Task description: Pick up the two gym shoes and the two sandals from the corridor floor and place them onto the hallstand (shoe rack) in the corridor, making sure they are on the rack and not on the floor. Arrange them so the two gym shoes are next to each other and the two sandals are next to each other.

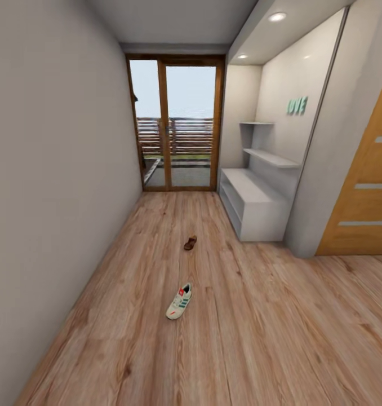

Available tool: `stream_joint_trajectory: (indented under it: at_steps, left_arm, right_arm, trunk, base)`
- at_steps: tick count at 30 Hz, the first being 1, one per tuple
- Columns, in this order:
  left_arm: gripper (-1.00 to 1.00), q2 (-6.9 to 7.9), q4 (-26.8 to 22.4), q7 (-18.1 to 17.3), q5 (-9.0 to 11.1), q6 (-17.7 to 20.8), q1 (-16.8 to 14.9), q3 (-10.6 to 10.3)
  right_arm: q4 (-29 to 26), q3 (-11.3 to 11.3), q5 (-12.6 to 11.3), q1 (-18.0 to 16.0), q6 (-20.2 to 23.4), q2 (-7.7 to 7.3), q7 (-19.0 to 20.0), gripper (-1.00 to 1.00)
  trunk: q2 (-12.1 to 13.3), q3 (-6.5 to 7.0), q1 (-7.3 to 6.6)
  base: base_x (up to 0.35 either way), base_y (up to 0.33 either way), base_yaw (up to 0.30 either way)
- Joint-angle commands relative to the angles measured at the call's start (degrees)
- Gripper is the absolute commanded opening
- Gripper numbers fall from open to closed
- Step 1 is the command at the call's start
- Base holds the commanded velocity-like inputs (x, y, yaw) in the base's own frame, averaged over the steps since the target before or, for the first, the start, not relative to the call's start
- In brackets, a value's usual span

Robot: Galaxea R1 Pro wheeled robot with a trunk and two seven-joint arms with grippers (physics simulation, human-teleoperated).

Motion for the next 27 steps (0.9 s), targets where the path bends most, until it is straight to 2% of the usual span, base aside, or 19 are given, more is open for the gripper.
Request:
stream_joint_trajectory:
  at_steps: [1, 27]
  left_arm:
    - [1.0, 0.0, 0.0, 0.0, 0.4, -0.2, 0.0, 0.0]
    - [1.0, 0.0, 0.0, 0.0, 0.4, -0.3, 0.0, 0.1]
  right_arm:
    - [0.0, 0.0, 0.4, 0.0, -0.1, 0.01, -0.2, 1.0]
    - [0.0, 0.0, 0.3, 0.0, -0.1, 0.01, -0.2, 1.0]
  trunk:
    - [0.0, -0.06, 0.03]
    - [0.0, -0.06, 0.03]
  base:
    - [0.339, 0.0, 0.0]
    - [0.339, 0.0, 0.0]
